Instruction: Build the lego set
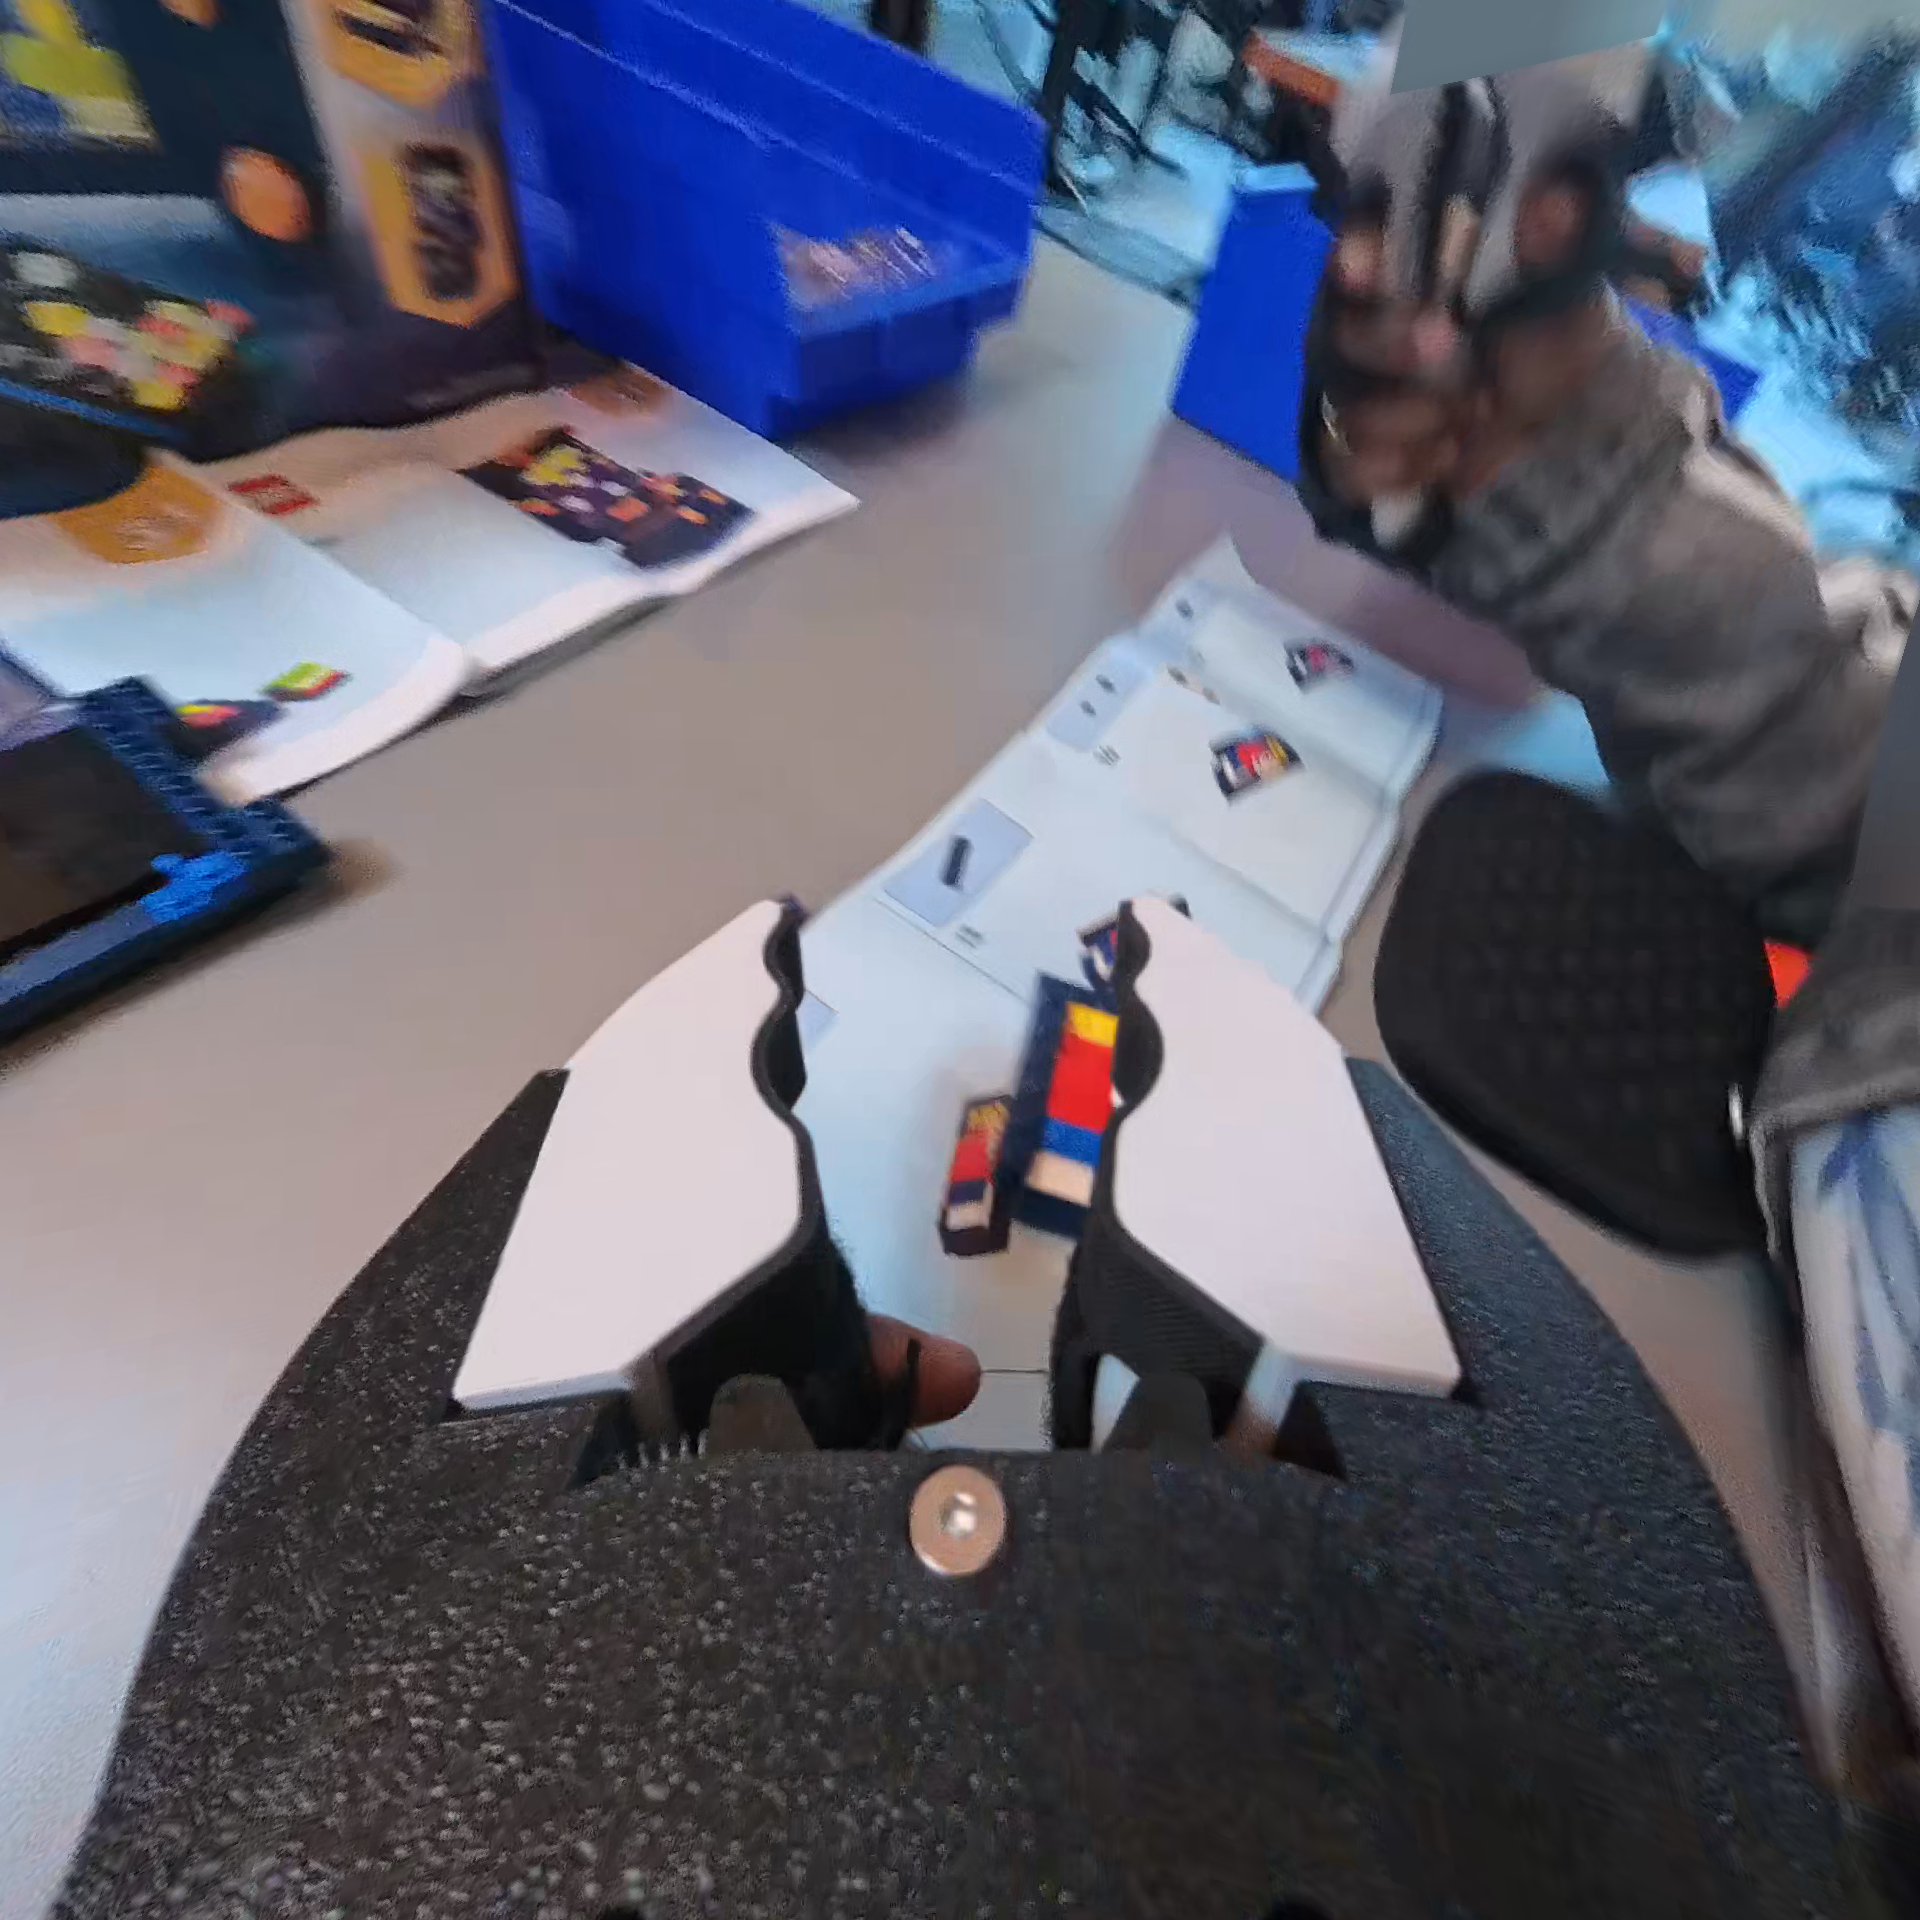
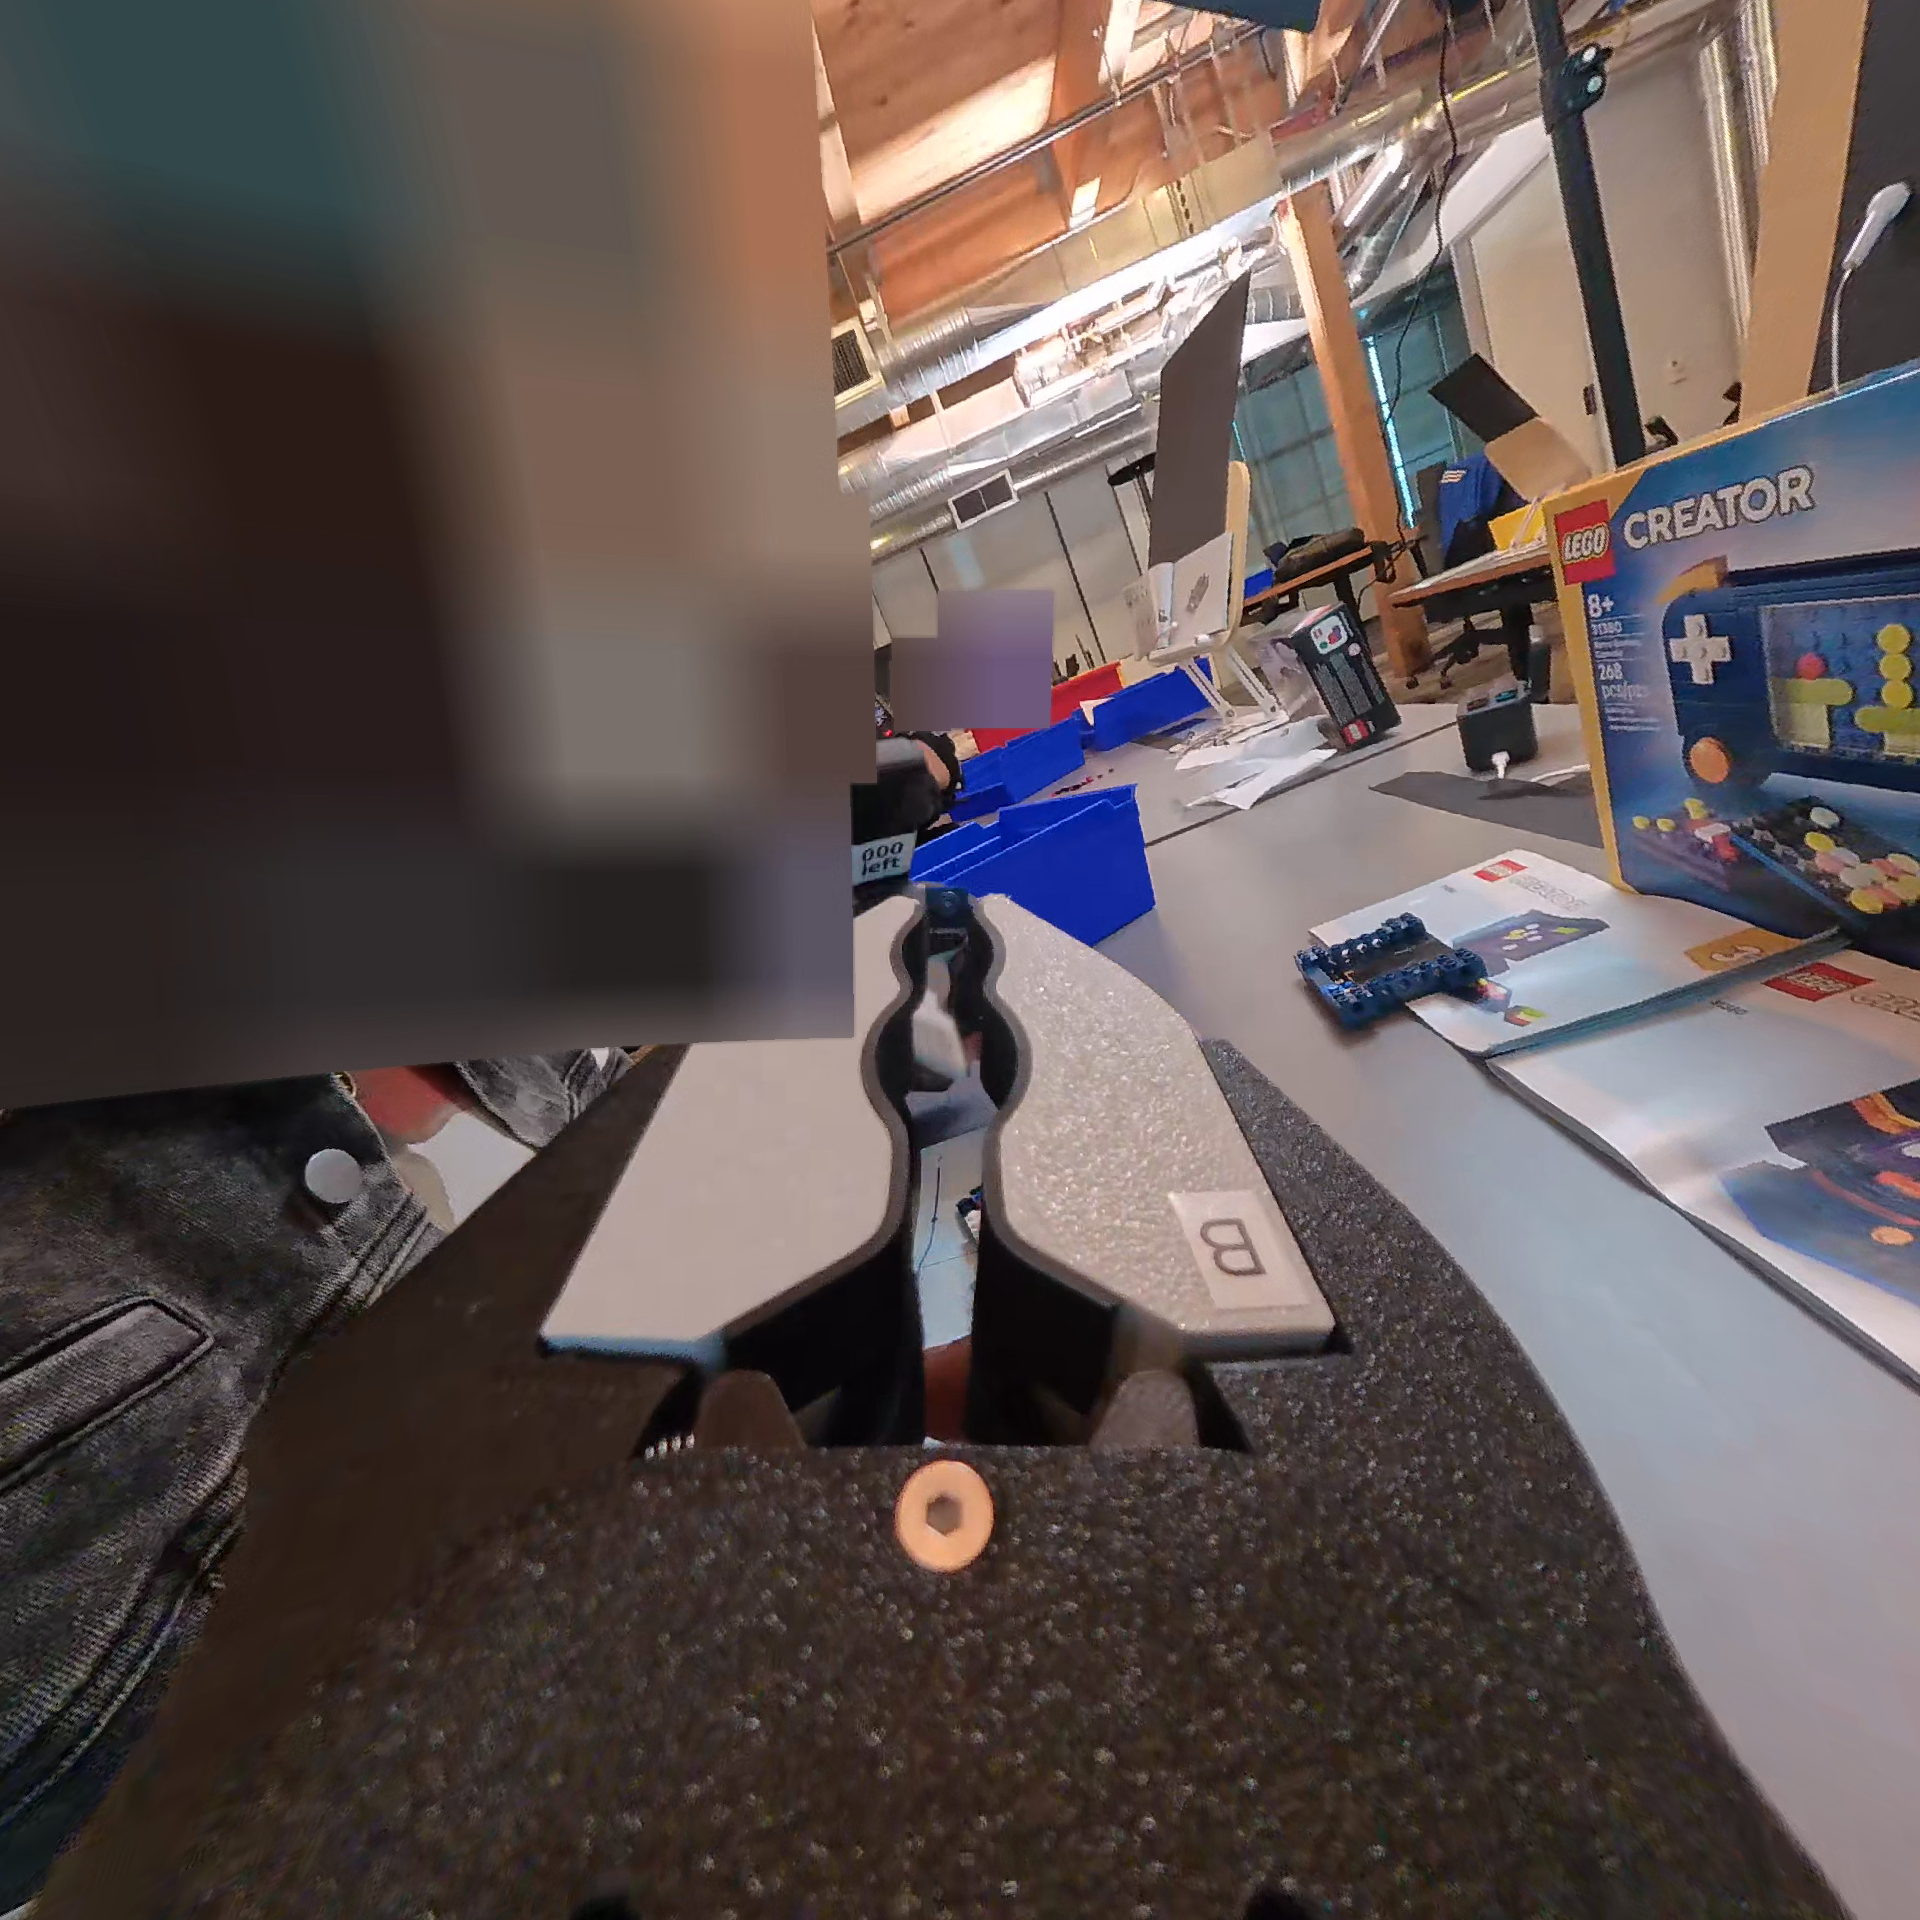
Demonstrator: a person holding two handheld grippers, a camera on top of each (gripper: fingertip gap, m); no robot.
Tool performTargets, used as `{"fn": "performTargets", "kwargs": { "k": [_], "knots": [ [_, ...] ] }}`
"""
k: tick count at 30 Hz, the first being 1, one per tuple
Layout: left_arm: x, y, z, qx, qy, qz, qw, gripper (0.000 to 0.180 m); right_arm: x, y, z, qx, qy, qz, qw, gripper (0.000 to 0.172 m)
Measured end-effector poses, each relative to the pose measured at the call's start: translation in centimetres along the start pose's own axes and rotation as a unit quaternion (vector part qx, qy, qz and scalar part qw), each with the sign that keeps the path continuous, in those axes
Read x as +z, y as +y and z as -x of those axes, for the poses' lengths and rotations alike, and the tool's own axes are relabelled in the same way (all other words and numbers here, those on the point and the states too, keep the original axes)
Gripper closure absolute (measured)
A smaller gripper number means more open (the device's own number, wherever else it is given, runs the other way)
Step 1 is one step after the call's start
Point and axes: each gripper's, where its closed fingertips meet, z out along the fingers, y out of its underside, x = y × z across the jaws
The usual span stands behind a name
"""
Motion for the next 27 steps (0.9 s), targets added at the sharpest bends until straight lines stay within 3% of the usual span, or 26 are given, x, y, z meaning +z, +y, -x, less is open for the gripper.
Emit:
{"fn": "performTargets", "kwargs": {
  "k": [2,5,10,15,19,24,27],
  "knots": [
    [0.4,-0.9,1.9,-0.037,-0.046,-0.009,0.998,0.129,0.0,0.2,-0.2,0.005,-0.001,-0.001,1.000,0.165],
    [2.2,0.0,4.2,-0.050,-0.072,0.042,0.995,0.141,0.0,0.9,-0.6,0.007,0.008,0.010,1.000,0.165],
    [5.5,1.7,5.0,-0.078,-0.032,0.124,0.989,0.153,0.0,1.4,-0.9,0.011,0.011,0.016,1.000,0.165],
    [6.6,3.0,4.4,-0.063,-0.005,0.163,0.985,0.161,0.0,1.6,-1.0,0.008,0.015,0.021,1.000,0.165],
    [6.1,3.5,4.5,-0.020,-0.021,0.185,0.982,0.158,0.1,1.7,-1.1,0.010,0.016,0.021,1.000,0.165],
    [6.1,3.9,4.5,0.055,-0.014,0.189,0.980,0.171,0.3,1.9,-1.2,0.012,0.016,0.025,0.999,0.165],
    [4.8,2.8,3.2,0.190,0.029,0.159,0.968,0.172,0.4,2.1,-1.1,0.013,0.013,0.027,0.999,0.165]
  ]
}}
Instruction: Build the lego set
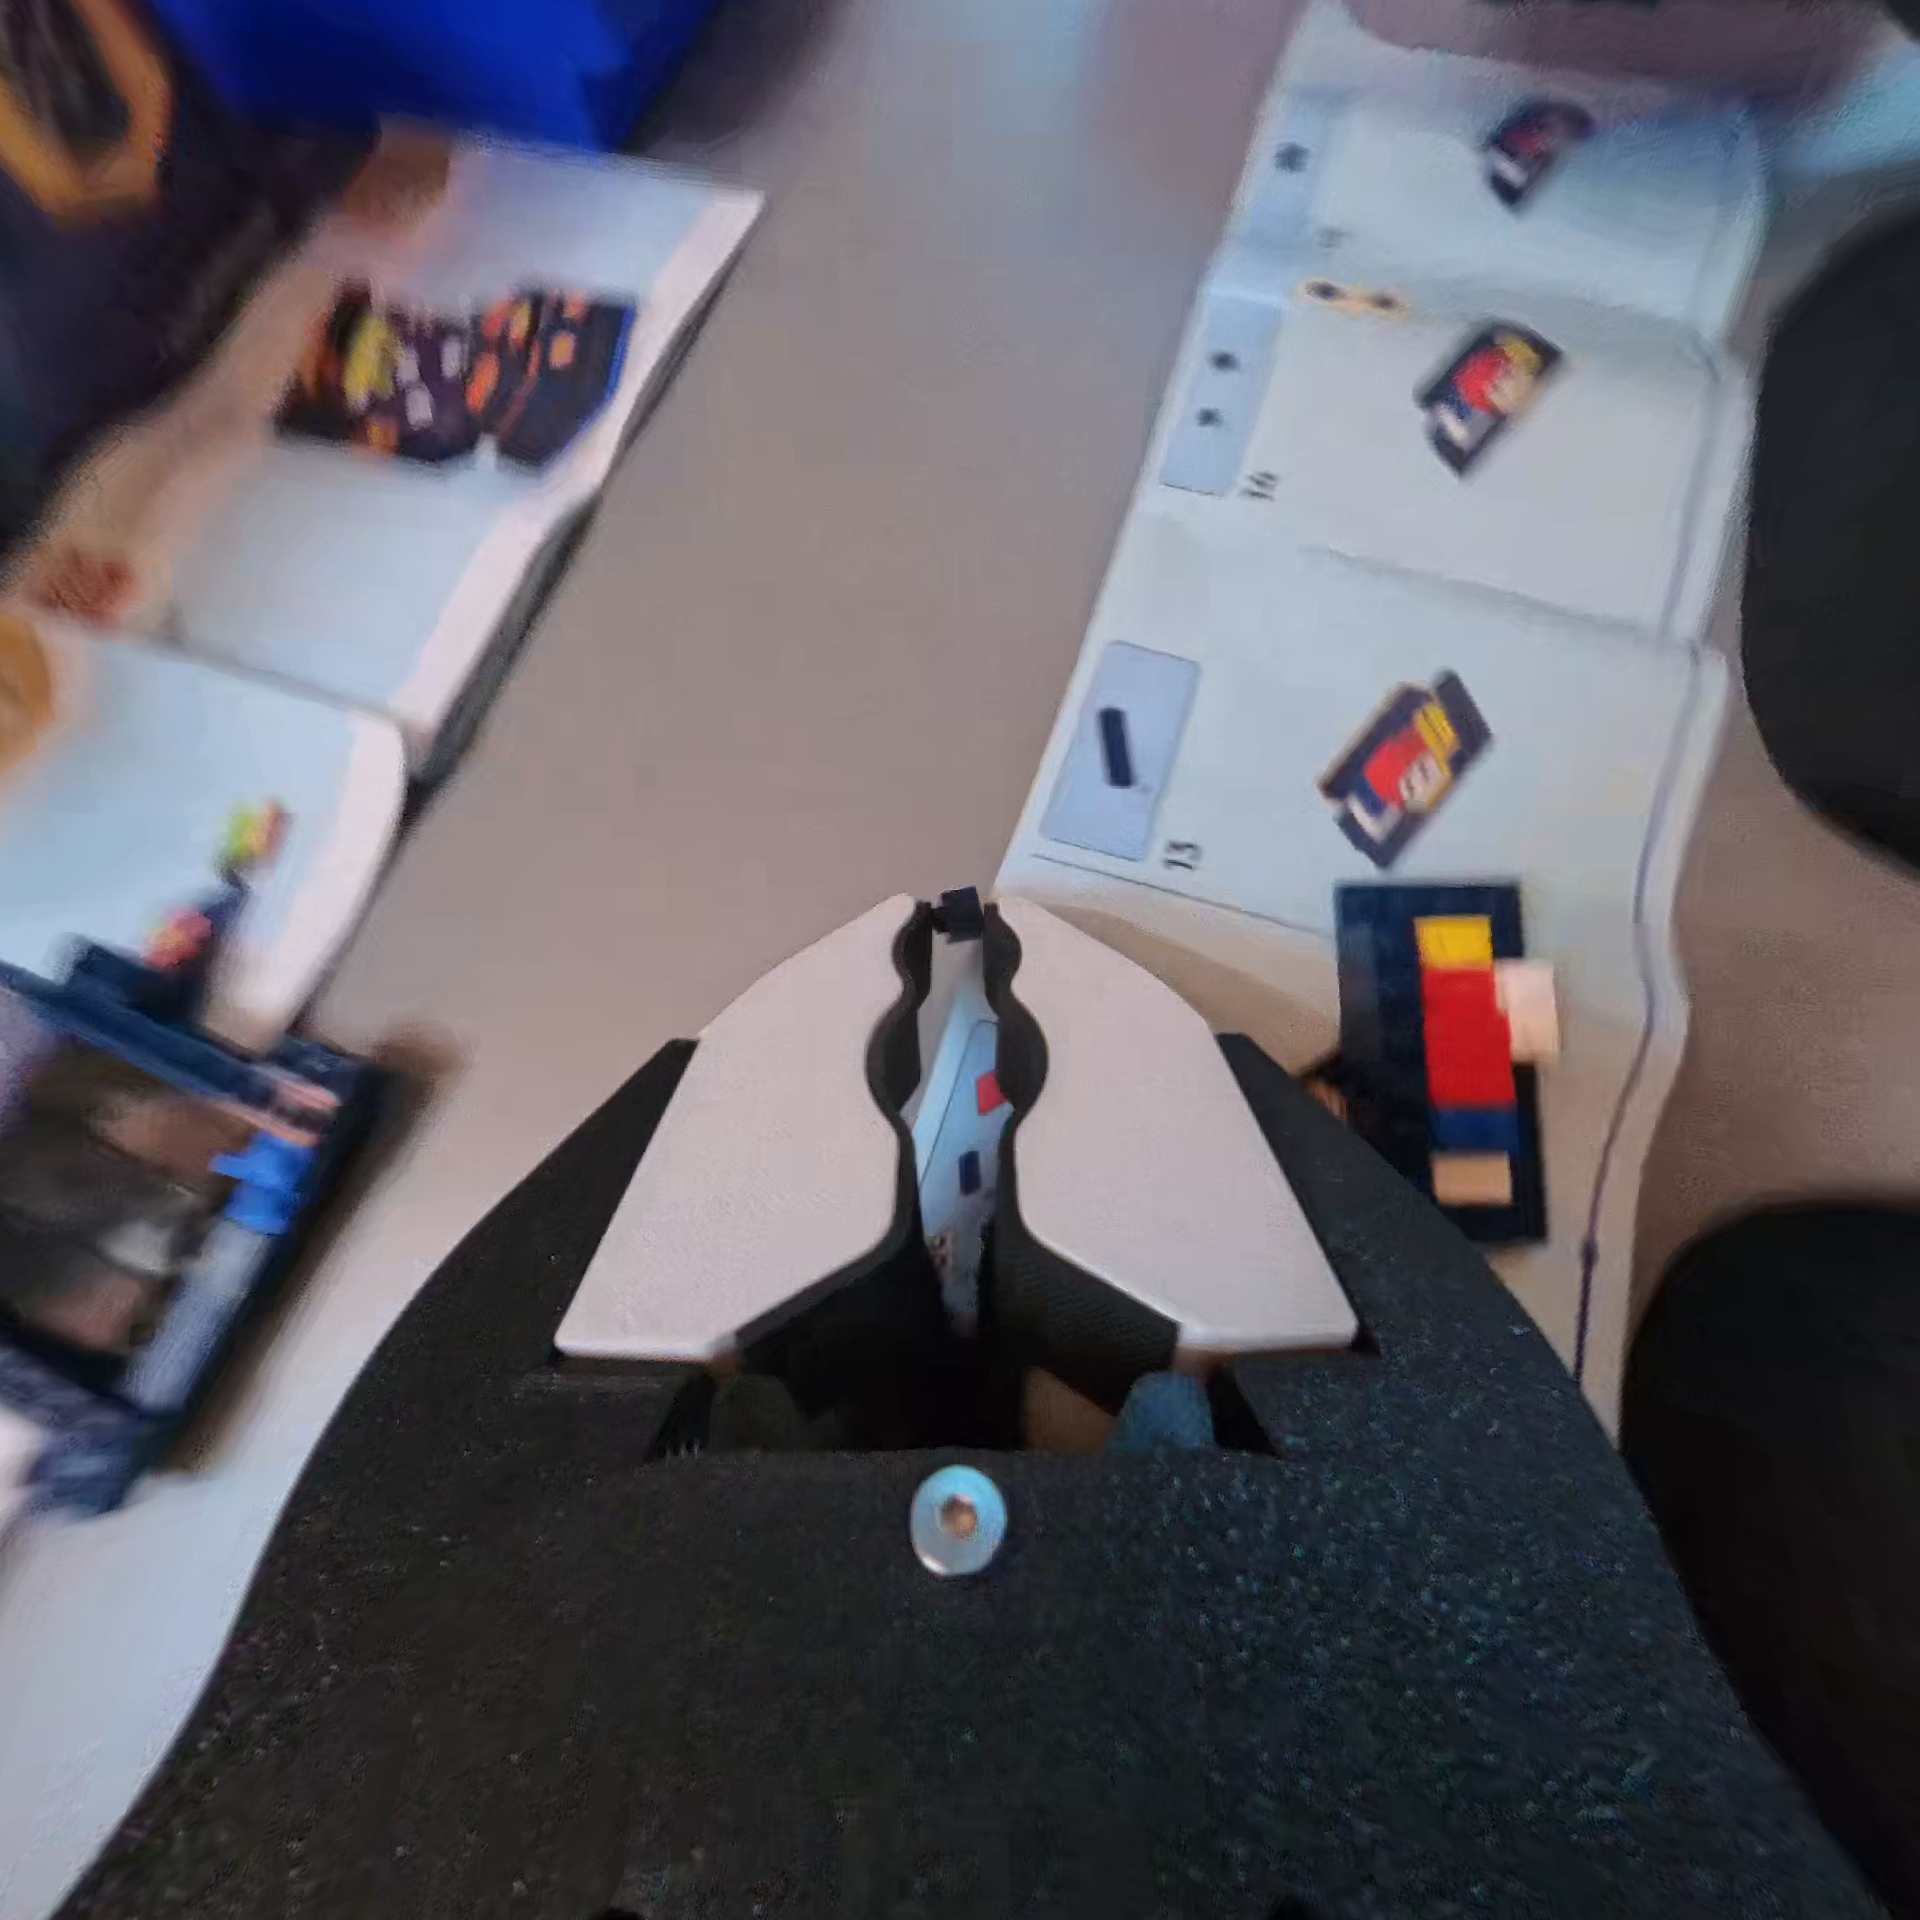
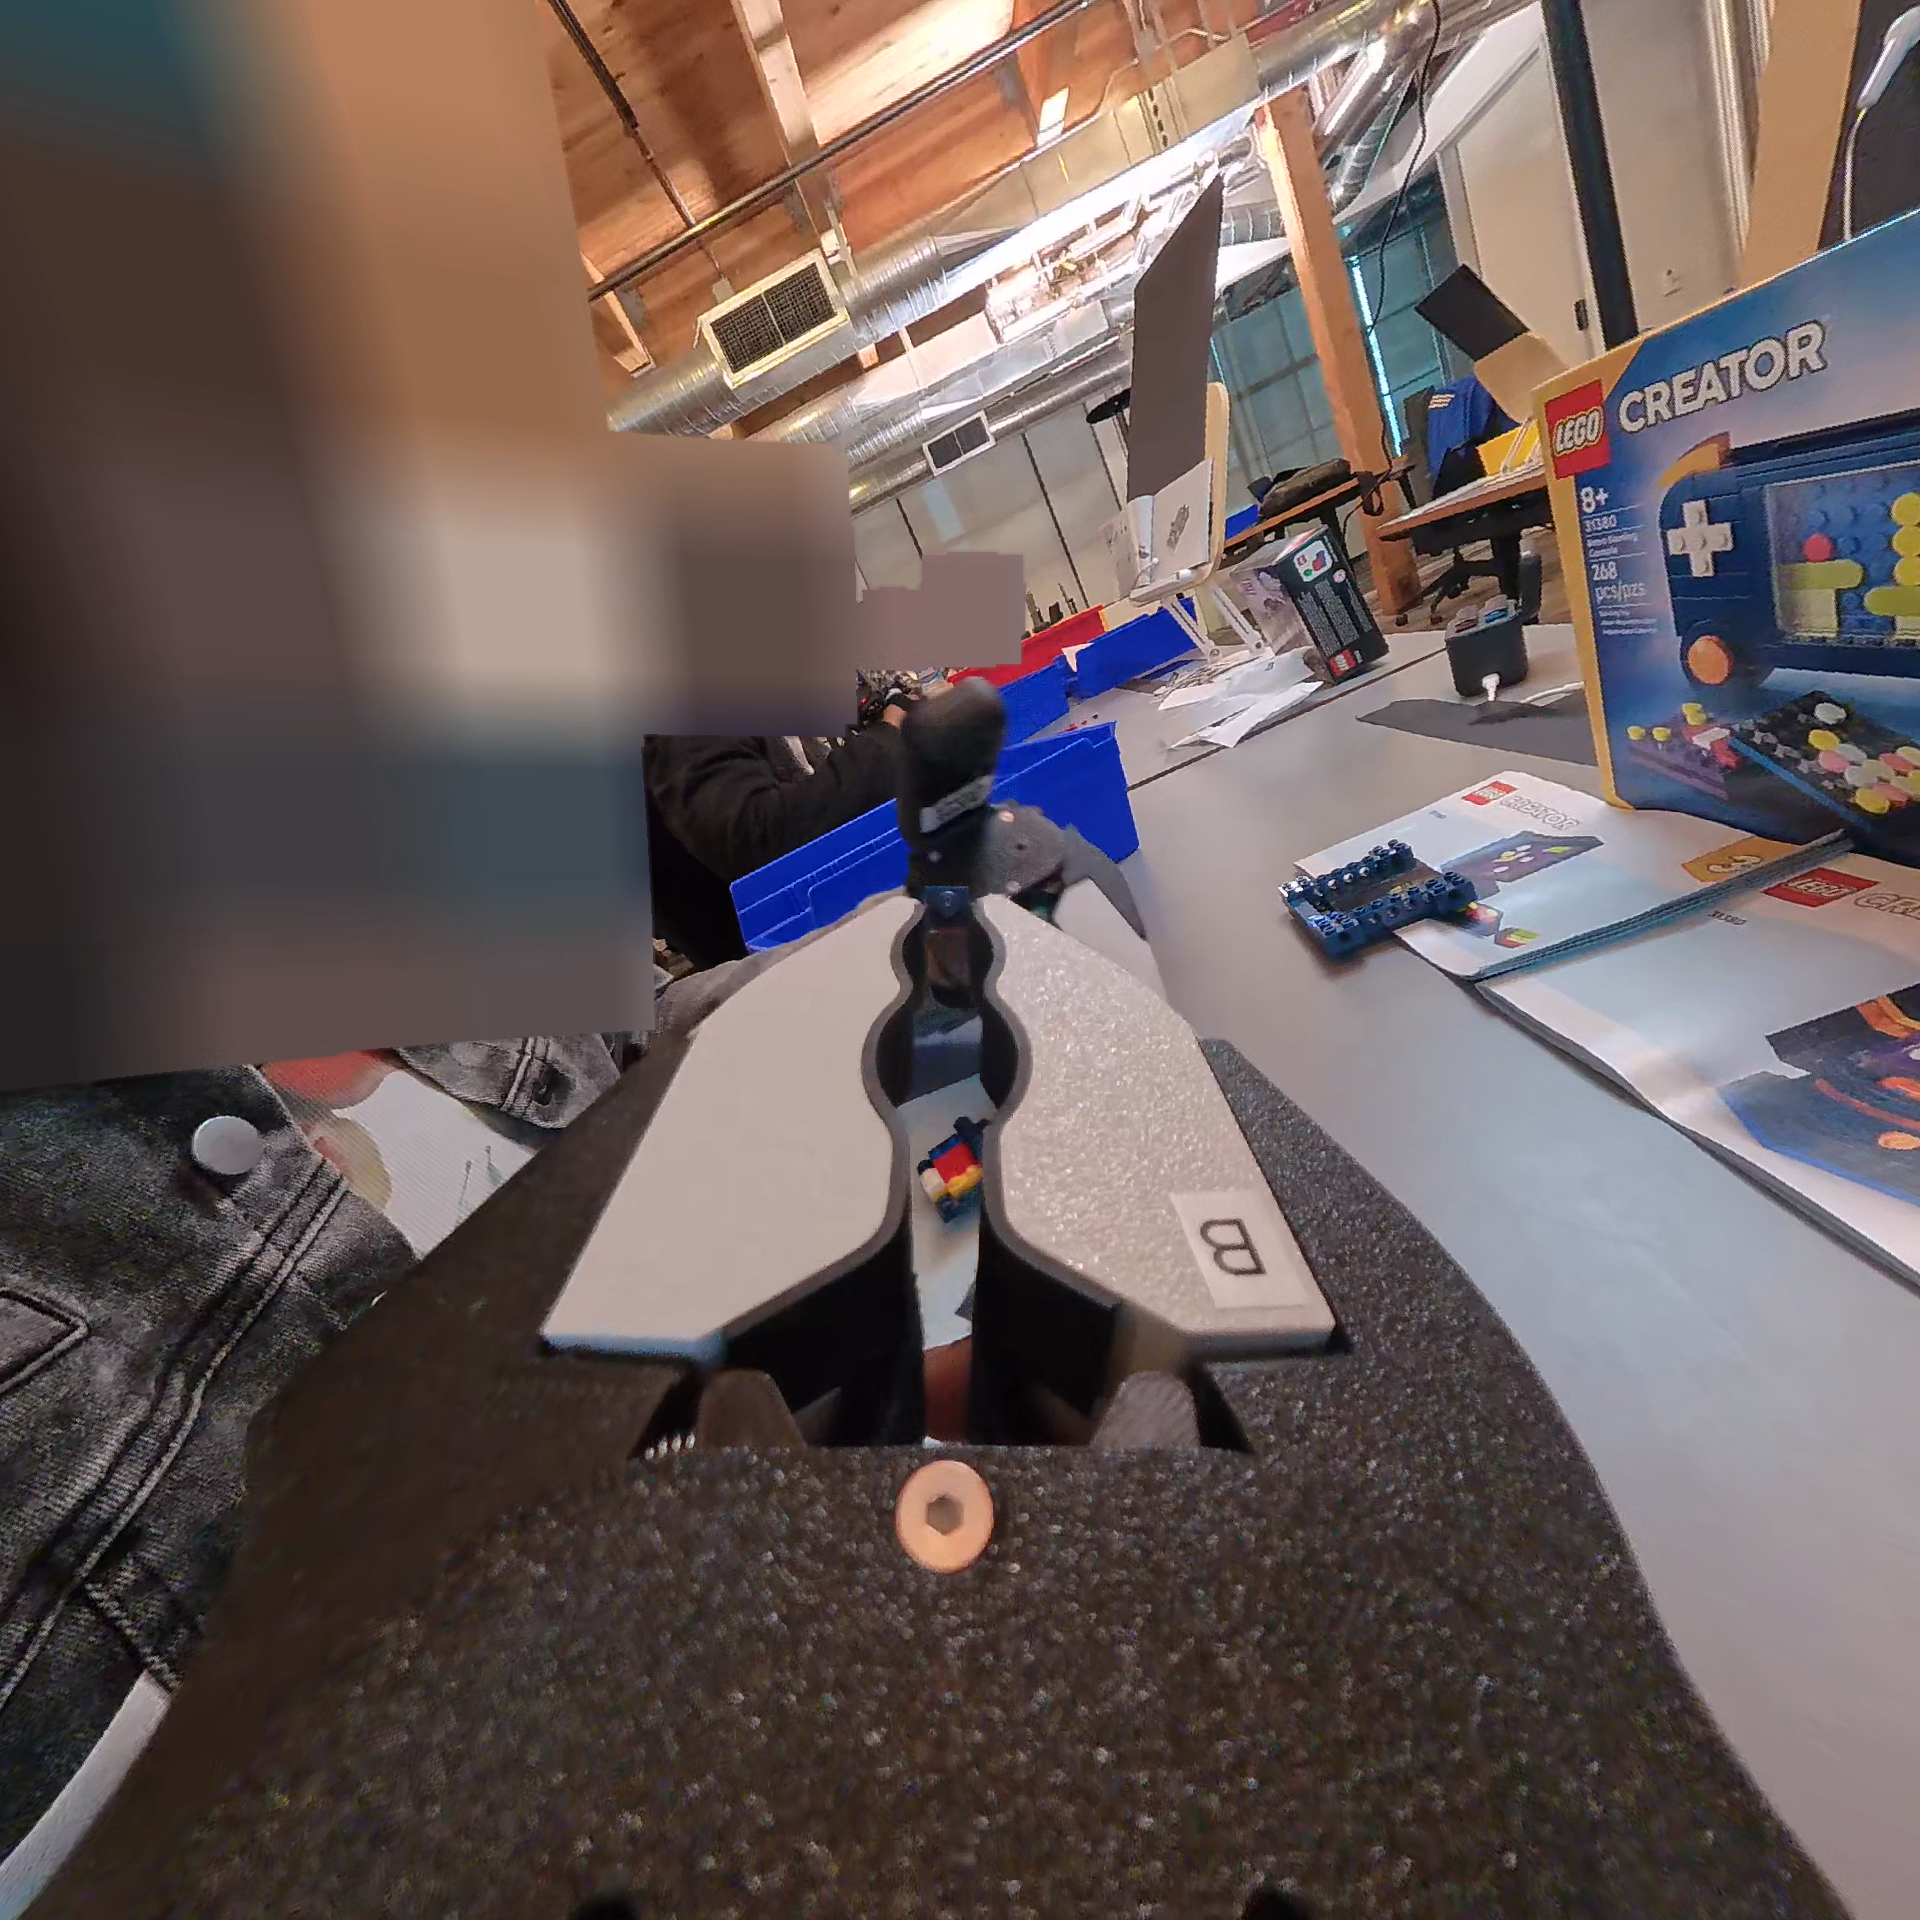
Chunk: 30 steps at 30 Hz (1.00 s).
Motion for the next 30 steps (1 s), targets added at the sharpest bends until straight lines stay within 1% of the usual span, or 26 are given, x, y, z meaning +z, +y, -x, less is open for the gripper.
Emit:
{"fn": "performTargets", "kwargs": {
  "k": [1,3,4,5,7,10,12,14,15,16,18,19,21,23,25,27,30],
  "knots": [
    [-1.0,-0.3,-0.1,0.062,-0.013,0.000,0.998,0.171,0.1,0.1,0.0,0.000,-0.001,0.001,1.000,0.165],
    [-3.1,-1.0,-0.3,0.199,-0.053,0.008,0.978,0.172,0.2,0.2,0.0,0.001,-0.002,0.004,1.000,0.165],
    [-4.0,-1.3,-0.2,0.244,-0.084,0.019,0.966,0.172,0.3,0.3,0.0,0.002,-0.002,0.005,1.000,0.165],
    [-4.4,-1.0,-0.6,0.275,-0.084,0.040,0.957,0.172,0.4,0.4,0.0,0.003,-0.002,0.007,1.000,0.165],
    [-4.3,0.2,-1.9,0.302,-0.069,0.079,0.947,0.171,0.5,0.5,0.0,0.004,-0.004,0.009,1.000,0.165],
    [-3.7,3.1,-2.5,0.301,-0.051,0.129,0.943,0.170,0.6,0.4,0.2,0.000,-0.005,0.010,1.000,0.165],
    [-3.7,3.5,-2.9,0.288,-0.041,0.128,0.948,0.161,0.6,0.4,0.3,-0.004,-0.005,0.010,1.000,0.165],
    [-4.0,3.1,-3.9,0.265,-0.019,0.115,0.957,0.151,0.6,0.3,0.4,-0.006,-0.005,0.009,1.000,0.165],
    [-4.2,2.8,-4.3,0.245,-0.008,0.107,0.964,0.150,0.6,0.3,0.4,-0.006,-0.005,0.009,1.000,0.165],
    [-4.5,2.4,-4.4,0.221,-0.005,0.097,0.970,0.151,0.7,0.3,0.5,-0.006,-0.005,0.009,1.000,0.165],
    [-5.0,1.7,-3.4,0.162,-0.035,0.072,0.984,0.157,0.7,0.3,0.5,-0.006,-0.007,0.009,1.000,0.165],
    [-5.0,1.8,-3.1,0.125,-0.035,0.068,0.989,0.161,0.7,0.2,0.6,-0.006,-0.007,0.009,1.000,0.165],
    [-4.7,2.4,-2.5,0.021,-0.034,0.069,0.997,0.171,0.7,0.2,0.6,-0.005,-0.007,0.008,1.000,0.165],
    [-4.2,2.6,-1.8,-0.087,-0.033,0.058,0.994,0.173,0.7,0.2,0.6,-0.005,-0.007,0.006,1.000,0.165],
    [-3.9,2.3,-2.0,-0.166,-0.010,0.039,0.985,0.173,0.8,0.1,0.6,-0.006,-0.007,0.005,1.000,0.165],
    [-3.7,2.7,-1.9,-0.191,-0.010,0.043,0.981,0.173,0.8,0.1,0.7,-0.007,-0.007,0.006,1.000,0.165],
    [-3.3,3.6,-2.3,-0.191,-0.009,0.063,0.979,0.171,0.7,0.1,0.8,-0.007,-0.009,0.005,1.000,0.165]
  ]
}}
